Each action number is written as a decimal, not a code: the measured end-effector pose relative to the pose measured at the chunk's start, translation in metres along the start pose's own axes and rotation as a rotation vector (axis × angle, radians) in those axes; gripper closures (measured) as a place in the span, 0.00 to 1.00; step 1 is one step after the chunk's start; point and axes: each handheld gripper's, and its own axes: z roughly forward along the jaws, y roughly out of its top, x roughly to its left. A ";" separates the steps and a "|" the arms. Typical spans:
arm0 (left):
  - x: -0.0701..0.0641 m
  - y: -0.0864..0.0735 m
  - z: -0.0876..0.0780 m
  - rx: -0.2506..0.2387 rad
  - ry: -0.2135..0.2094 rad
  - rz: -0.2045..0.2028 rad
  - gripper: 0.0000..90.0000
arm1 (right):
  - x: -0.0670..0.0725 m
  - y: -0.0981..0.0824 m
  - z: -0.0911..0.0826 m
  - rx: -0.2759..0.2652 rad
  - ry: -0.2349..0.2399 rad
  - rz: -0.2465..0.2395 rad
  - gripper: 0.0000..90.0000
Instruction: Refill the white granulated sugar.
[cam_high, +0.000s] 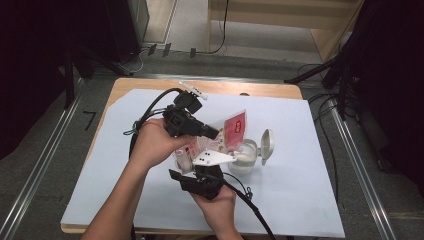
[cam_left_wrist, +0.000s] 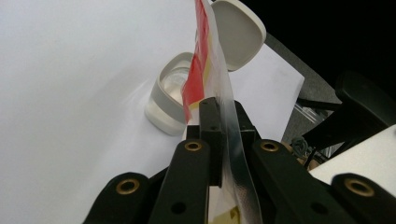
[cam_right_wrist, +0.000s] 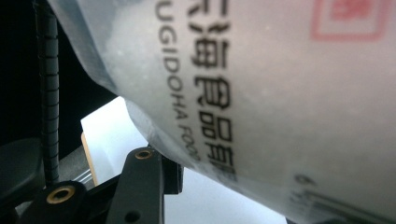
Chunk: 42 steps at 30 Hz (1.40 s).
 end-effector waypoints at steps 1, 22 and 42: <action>0.001 -0.001 0.000 -0.002 -0.005 -0.001 0.99 | 0.000 -0.001 0.000 0.002 0.000 -0.002 0.69; 0.016 -0.021 -0.010 -0.035 -0.046 0.001 1.00 | -0.015 -0.012 0.000 0.025 -0.025 0.028 0.67; 0.026 -0.046 -0.018 -0.049 -0.051 -0.015 1.00 | -0.022 -0.019 0.005 0.040 -0.060 0.030 0.66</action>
